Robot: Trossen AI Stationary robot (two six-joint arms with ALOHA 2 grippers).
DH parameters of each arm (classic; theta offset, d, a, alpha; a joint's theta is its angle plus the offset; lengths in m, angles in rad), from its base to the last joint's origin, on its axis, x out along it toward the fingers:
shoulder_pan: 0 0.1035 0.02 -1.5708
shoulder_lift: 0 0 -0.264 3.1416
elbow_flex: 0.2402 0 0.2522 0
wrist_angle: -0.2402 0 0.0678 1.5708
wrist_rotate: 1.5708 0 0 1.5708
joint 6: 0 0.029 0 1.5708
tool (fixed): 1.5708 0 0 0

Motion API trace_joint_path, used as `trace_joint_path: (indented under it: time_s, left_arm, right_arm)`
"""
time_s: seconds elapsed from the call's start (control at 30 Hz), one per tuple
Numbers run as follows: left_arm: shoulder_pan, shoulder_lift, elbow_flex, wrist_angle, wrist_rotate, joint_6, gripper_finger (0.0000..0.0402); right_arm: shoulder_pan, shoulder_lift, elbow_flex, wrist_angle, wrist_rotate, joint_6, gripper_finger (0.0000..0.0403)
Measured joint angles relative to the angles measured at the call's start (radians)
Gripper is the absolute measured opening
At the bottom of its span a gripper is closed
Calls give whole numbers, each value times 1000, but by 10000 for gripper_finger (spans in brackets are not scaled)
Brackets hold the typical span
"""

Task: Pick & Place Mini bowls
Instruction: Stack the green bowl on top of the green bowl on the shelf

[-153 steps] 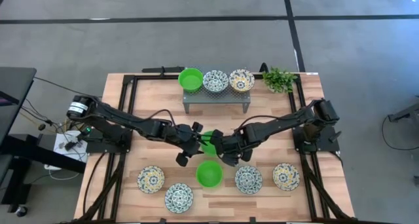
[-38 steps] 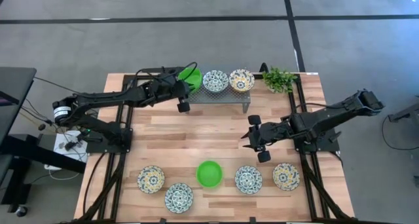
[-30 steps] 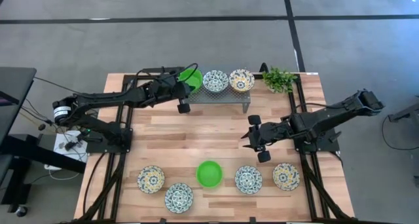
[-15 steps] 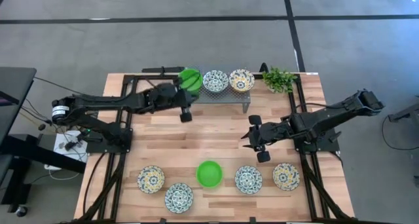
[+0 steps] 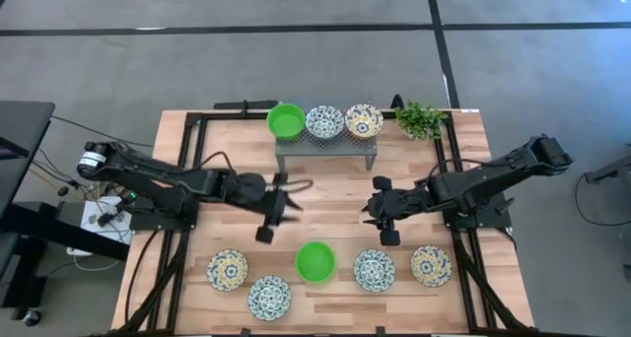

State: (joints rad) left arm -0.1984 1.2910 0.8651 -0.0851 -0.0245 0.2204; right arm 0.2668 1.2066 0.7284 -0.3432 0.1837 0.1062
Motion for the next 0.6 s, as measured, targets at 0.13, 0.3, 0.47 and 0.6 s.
trace_joint_path:
  time_s: [0.13, 0.3, 0.47, 0.6]
  left_arm:
    - [-75, 41, -29, 46, 23, -50, 134]
    - [-140, 153, -31, 125, 30, -78, 136]
    - [-178, 268, -31, 205, 63, -78, 134]
    - [-195, 313, -31, 252, 64, -74, 133]
  right_arm:
    - [-1, 71, 0, 47, 0, 1, 147]
    - [7, 122, 1, 108, 0, 1, 145]
    - [5, 152, 1, 122, -1, 0, 137]
    - [2, 156, 1, 123, 0, -53, 129]
